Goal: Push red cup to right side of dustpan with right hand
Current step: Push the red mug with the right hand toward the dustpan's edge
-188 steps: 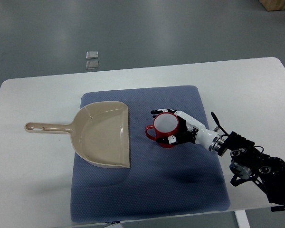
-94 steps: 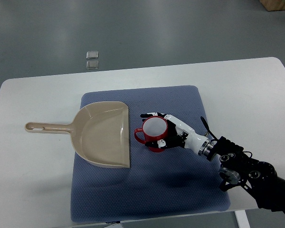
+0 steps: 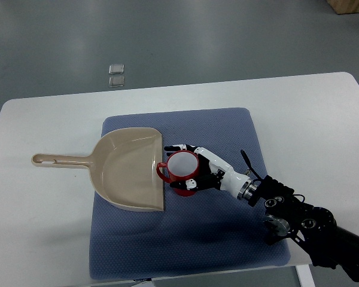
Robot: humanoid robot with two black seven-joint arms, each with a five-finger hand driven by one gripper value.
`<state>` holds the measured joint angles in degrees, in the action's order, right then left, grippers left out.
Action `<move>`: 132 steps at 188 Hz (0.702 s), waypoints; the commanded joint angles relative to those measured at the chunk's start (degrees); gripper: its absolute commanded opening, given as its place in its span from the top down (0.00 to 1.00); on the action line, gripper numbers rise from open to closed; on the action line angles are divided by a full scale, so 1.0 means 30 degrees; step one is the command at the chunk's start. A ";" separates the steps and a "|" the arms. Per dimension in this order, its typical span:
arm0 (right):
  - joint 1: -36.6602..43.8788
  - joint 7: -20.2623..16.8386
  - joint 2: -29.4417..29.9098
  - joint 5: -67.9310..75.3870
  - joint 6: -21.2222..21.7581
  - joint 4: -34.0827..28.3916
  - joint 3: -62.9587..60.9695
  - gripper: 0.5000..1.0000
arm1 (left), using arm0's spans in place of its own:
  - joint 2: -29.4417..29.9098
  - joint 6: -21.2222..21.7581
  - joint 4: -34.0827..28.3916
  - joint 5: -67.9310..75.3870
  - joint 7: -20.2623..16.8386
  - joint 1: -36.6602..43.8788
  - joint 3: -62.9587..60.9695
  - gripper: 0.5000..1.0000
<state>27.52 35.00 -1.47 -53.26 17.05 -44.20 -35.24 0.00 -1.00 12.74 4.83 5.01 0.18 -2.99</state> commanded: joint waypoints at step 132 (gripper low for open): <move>0.0260 0.0000 -0.0534 0.0700 0.0703 -0.0617 -0.0441 0.15 | 0.0000 0.0010 0.0031 0.0000 0.0001 -0.0002 -0.0030 0.00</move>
<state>27.97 35.00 -2.18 -52.56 19.00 -45.52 -36.51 0.00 -1.00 12.75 4.83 5.01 0.18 -3.08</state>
